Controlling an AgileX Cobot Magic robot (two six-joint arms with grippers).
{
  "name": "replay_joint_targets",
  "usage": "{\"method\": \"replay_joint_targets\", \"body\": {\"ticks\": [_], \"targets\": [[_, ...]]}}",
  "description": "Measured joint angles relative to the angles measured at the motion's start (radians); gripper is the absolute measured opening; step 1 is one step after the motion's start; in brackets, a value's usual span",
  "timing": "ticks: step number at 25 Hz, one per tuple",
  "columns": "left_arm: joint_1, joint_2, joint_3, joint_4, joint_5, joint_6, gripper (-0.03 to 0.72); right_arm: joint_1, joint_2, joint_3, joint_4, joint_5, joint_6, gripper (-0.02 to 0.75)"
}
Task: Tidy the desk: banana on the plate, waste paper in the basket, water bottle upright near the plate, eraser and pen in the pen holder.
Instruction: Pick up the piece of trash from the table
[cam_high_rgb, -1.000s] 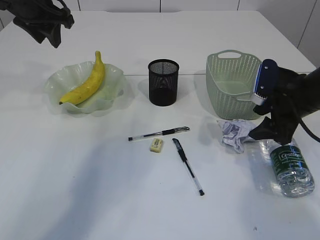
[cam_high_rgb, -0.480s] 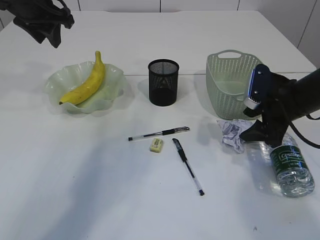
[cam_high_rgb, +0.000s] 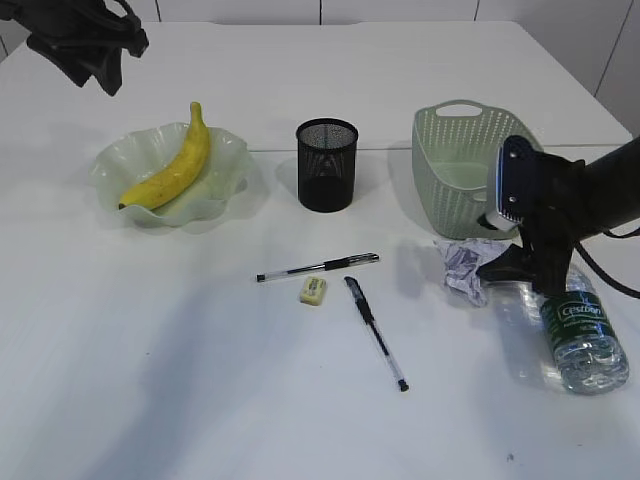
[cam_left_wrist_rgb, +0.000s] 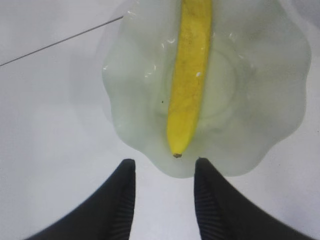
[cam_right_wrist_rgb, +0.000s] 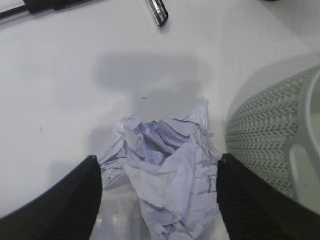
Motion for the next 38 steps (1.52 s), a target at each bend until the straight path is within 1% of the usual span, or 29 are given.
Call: {"method": "replay_joint_targets", "body": {"ticks": [24,26,28,31,35,38], "targets": [[0.000,0.000,0.000,0.000,0.000,0.000,0.265,0.000,0.074,0.000,0.002,-0.045,-0.108,0.535],[0.000,0.000,0.000,0.000,0.000,0.000,0.265,0.000,0.078,0.000,0.005,-0.045,-0.112,0.525],[0.000,0.000,0.000,0.000,0.000,0.000,0.265,0.000,0.080,0.000,0.022,-0.045,-0.122,0.498],[0.000,0.000,0.000,0.000,0.000,0.000,0.265,0.000,0.087,0.000,0.087,-0.047,-0.171,0.459],[0.000,0.000,0.000,0.000,0.000,0.000,0.264,0.000,0.095,0.000,0.163,-0.047,-0.230,0.440],[0.000,0.000,0.000,0.000,0.000,0.000,0.258,0.000,0.095,0.000,0.177,-0.047,-0.244,0.437]]}}
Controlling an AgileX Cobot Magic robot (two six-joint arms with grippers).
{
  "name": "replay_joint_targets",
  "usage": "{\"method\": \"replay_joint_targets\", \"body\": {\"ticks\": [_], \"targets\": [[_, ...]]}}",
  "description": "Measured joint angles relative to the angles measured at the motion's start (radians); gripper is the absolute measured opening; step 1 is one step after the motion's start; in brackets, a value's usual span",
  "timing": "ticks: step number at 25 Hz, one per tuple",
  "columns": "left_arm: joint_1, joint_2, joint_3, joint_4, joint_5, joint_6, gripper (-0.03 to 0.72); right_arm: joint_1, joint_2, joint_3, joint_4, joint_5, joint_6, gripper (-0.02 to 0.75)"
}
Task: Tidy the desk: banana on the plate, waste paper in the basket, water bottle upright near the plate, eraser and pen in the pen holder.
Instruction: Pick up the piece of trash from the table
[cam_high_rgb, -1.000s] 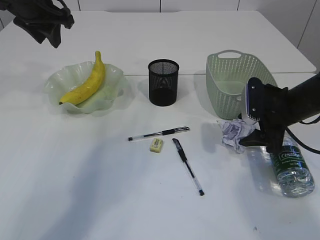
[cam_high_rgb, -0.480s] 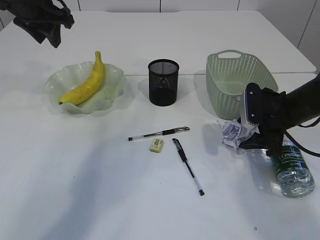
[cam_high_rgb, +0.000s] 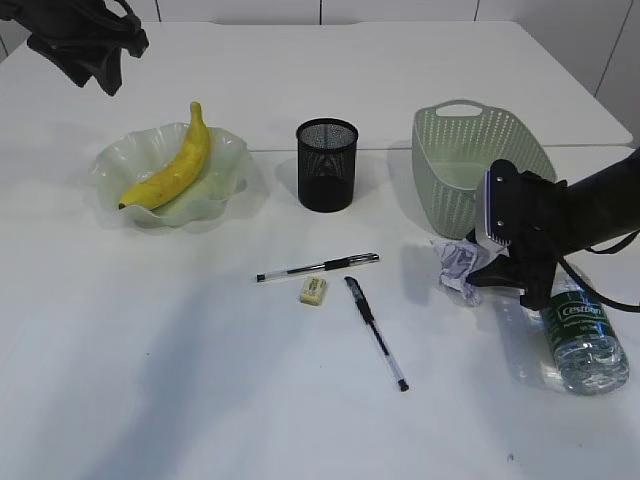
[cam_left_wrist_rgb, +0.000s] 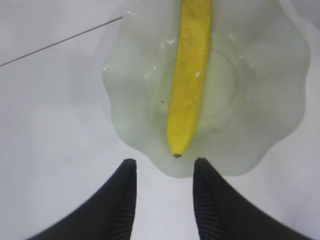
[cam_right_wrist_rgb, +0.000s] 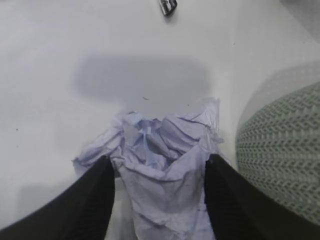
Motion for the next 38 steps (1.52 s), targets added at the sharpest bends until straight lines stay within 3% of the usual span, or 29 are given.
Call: {"method": "replay_joint_targets", "body": {"ticks": [15,27,38], "targets": [[0.000,0.000,0.000,0.000,0.000,0.000,0.253,0.000,0.000,0.000,0.004,0.000,0.002,0.246],[0.000,0.000,0.000,0.000,0.000,0.000,0.247,0.000,0.000,0.000,0.004,0.064,0.093,0.008],[0.000,0.000,0.000,-0.001,0.000,0.000,0.247,0.000,-0.056,0.000,0.043,0.214,0.236,-0.002]]}}
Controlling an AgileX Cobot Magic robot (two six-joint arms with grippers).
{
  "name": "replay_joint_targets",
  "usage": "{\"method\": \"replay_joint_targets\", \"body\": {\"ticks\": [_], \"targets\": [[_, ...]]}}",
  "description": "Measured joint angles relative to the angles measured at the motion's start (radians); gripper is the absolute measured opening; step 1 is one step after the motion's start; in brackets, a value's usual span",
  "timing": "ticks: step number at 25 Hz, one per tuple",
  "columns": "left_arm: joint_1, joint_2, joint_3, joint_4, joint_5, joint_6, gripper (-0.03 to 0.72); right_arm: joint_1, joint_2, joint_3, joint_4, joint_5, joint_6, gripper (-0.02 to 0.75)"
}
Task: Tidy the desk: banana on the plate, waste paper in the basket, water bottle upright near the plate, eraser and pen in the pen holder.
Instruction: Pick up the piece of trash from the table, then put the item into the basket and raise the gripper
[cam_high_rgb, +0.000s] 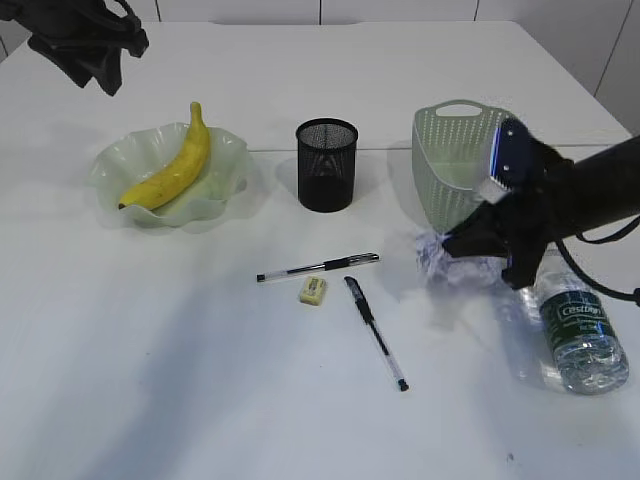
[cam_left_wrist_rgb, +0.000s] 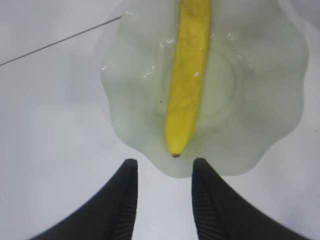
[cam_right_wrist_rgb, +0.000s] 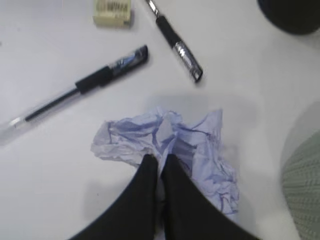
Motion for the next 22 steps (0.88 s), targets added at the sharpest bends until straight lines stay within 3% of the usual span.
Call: {"method": "replay_joint_targets", "body": {"ticks": [10,15,22], "targets": [[0.000,0.000,0.000,-0.037,0.000,0.000,0.245,0.000,-0.141,-0.003,0.170,0.044,-0.003,-0.003],[0.000,0.000,0.000,-0.037,0.000,0.000,0.245,0.000,-0.141,-0.064,0.338,0.036,-0.064,-0.003],[0.000,0.000,0.000,-0.039,0.000,0.000,0.245,0.000,-0.141,-0.163,0.482,-0.171,-0.142,-0.003]]}}
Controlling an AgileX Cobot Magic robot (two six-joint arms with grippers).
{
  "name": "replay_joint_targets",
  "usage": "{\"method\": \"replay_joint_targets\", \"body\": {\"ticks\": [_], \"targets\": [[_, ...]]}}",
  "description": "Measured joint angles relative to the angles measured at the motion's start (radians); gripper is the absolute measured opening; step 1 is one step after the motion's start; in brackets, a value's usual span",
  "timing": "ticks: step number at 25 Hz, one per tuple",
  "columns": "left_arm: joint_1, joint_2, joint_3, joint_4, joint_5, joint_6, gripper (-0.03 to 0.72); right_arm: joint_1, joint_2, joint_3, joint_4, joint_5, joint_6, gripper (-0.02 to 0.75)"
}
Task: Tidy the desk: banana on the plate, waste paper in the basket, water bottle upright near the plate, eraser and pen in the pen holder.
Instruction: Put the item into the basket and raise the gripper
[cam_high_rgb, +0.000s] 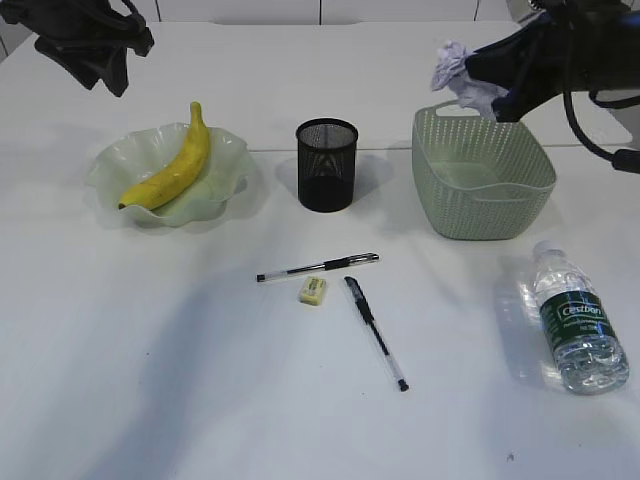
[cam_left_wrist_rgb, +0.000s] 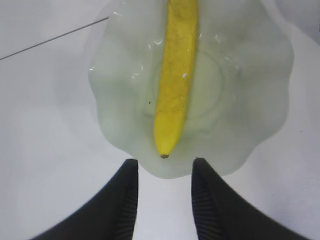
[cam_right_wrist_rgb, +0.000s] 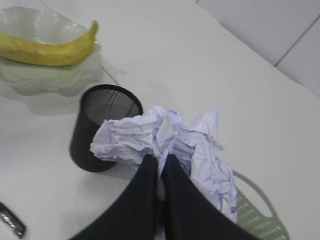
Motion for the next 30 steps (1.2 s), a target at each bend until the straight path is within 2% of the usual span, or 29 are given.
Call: {"method": "replay_joint_targets", "body": {"ticks": [8,12,21,25,27,30], "targets": [[0.000,0.000,0.000,-0.013,0.000,0.006,0.244,0.000,0.000,-0.006,0.045,-0.250,-0.006,-0.004],[0.000,0.000,-0.002,-0.026,0.000,0.006,0.244,0.000,0.026,-0.007,0.065,-0.318,-0.008,-0.004],[0.000,0.000,-0.002,-0.028,0.001,0.006,0.244,0.000,0.109,-0.007,0.091,-0.317,-0.011,-0.005],[0.000,0.000,-0.002,-0.028,0.001,0.006,0.244,0.000,0.111,-0.007,0.105,-0.259,-0.014,0.004],[0.000,0.000,-0.002,-0.028,0.001,0.006,0.244,0.000,0.111,-0.008,0.107,-0.230,-0.016,0.033],[0.000,0.000,-0.002,-0.028,0.001,0.006,0.244,0.000,0.112,-0.012,0.112,-0.211,-0.016,0.120]]}}
